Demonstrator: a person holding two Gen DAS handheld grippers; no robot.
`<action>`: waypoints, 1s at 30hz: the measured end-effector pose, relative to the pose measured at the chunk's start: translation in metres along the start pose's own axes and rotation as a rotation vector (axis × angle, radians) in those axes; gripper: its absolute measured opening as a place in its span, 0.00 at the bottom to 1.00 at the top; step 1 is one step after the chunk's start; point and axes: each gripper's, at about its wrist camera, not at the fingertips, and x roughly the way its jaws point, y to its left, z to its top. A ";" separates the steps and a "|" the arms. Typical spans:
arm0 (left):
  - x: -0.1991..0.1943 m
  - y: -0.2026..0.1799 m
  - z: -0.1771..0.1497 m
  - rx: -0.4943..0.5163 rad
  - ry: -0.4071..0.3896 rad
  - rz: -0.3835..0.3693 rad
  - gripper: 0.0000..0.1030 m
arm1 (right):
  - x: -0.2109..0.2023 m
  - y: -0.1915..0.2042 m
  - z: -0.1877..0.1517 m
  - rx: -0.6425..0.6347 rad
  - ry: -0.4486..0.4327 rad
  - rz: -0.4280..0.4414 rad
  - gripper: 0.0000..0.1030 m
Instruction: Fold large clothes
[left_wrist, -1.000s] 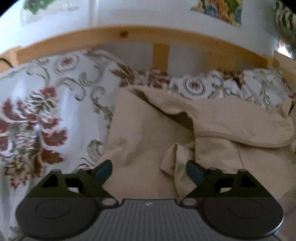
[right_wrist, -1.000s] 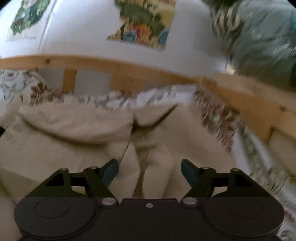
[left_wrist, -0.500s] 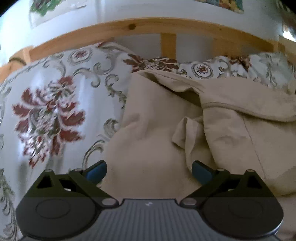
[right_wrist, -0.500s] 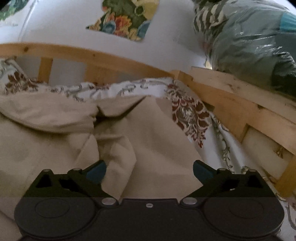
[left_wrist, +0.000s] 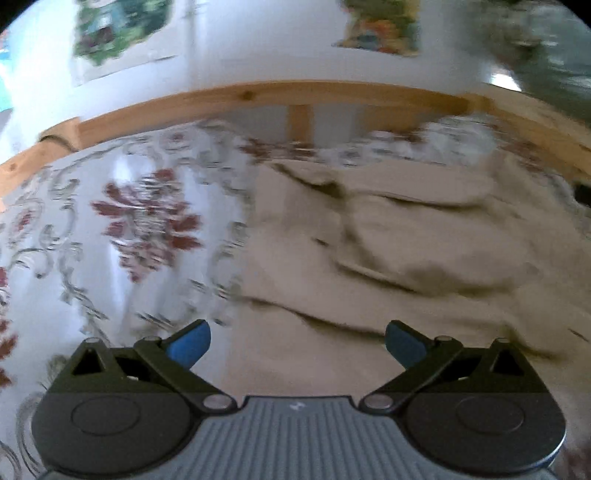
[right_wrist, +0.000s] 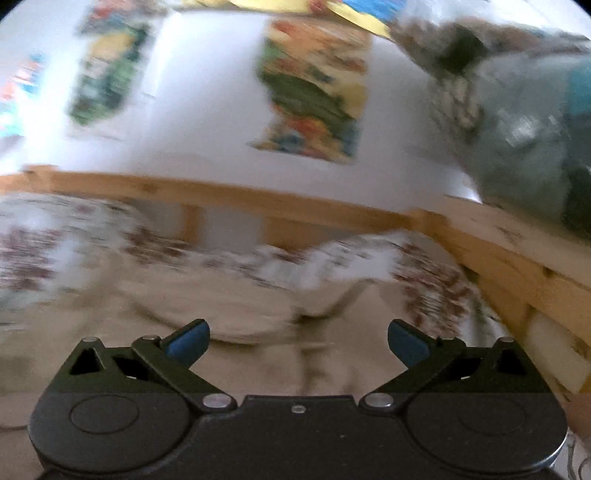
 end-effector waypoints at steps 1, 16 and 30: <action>-0.009 -0.008 -0.008 0.026 -0.001 -0.042 0.99 | -0.019 0.003 0.005 -0.027 -0.010 0.026 0.99; -0.033 -0.104 -0.098 0.361 0.192 -0.279 0.99 | -0.125 0.087 -0.089 -0.468 0.470 0.094 0.99; -0.030 -0.092 -0.100 0.370 0.159 -0.158 0.99 | -0.104 0.085 -0.095 -0.391 0.386 0.170 0.99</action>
